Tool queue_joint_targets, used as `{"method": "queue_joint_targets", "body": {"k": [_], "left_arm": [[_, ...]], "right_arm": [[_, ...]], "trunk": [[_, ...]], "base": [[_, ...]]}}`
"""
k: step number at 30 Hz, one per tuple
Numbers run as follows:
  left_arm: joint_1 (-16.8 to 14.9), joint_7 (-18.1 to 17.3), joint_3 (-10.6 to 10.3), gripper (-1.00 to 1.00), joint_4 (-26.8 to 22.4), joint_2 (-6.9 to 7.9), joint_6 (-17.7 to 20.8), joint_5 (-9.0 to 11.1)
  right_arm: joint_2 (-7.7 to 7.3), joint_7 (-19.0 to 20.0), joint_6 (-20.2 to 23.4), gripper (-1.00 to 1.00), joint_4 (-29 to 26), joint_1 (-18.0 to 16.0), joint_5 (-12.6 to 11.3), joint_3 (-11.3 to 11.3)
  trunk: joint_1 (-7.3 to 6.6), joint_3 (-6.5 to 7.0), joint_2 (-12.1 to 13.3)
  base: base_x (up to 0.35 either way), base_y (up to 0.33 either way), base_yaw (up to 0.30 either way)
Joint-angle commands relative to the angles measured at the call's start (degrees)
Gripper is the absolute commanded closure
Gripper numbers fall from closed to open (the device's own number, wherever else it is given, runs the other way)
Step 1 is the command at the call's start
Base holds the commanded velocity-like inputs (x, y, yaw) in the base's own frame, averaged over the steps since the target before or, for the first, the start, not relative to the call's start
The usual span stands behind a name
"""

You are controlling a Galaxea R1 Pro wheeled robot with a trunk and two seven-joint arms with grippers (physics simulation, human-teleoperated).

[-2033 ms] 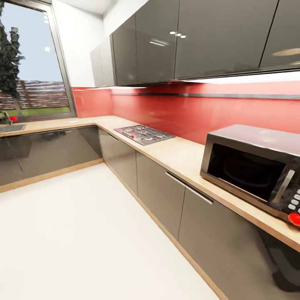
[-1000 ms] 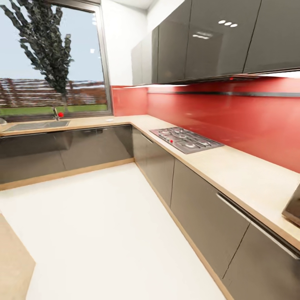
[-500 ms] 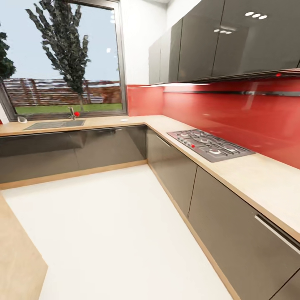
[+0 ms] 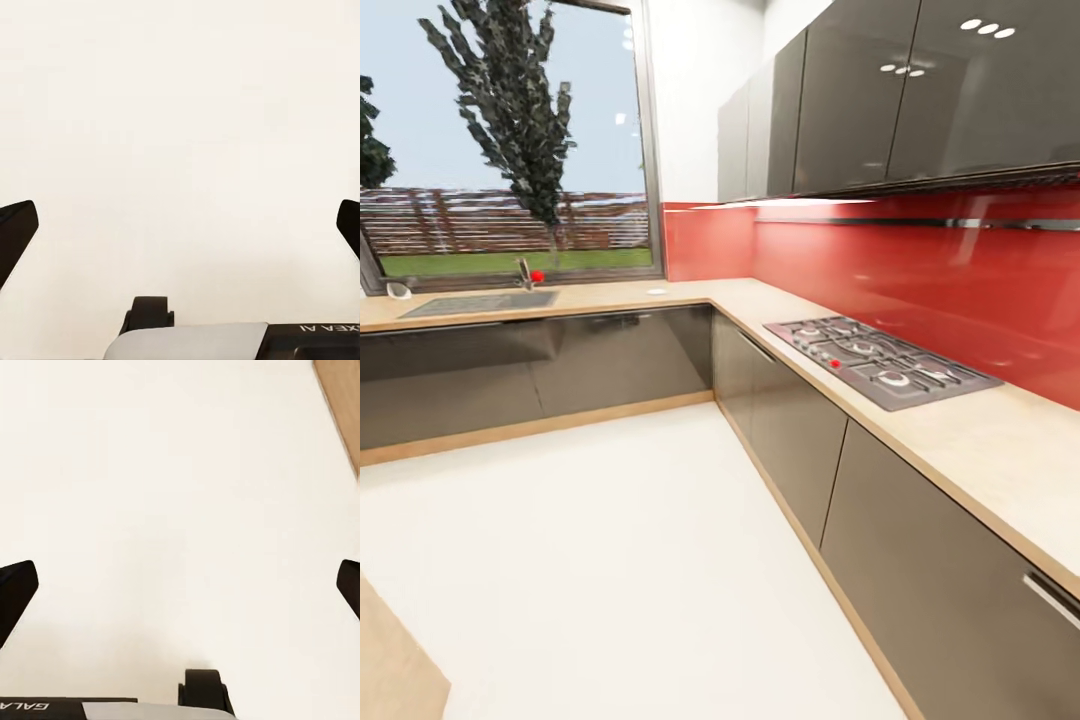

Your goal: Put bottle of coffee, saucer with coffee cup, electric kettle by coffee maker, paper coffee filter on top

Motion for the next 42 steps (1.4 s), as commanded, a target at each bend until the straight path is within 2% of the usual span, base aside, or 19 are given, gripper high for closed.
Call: {"method": "queue_joint_targets", "body": {"k": [1,7,16,42], "left_arm": [[0.02,0.01,0.08,-1.0,-0.07,-0.02,-0.09,0.02],[0.02,0.01,0.14,-1.0,-0.06,-0.02,-0.09,0.02],[0.02,0.01,0.15,-1.0,0.0,-0.02,-0.09,0.02],[0.02,0.01,0.15,-1.0,-0.02,-0.02,-0.09,0.02]], "right_arm": [[0.0,0.0,-0.21,-1.0,0.05,-0.03,-0.06,0.01],[0.13,-0.03,-0.38,-1.0,0.13,-0.03,-0.38,0.01],[0.18,-0.19,-0.4,-1.0,0.14,-0.03,-0.41,0.07],[0.19,-0.09,-0.56,-1.0,0.18,-0.03,-0.41,0.02]], "trunk": [[0.03,-0.04,-0.02],[0.03,-0.04,-0.02],[0.03,-0.08,-0.02],[0.03,-0.61,-0.02]], "base": [[0.328,0.0,0.0],[0.328,0.0,0.017],[0.329,0.017,0.19],[0.329,0.139,0.217]]}}
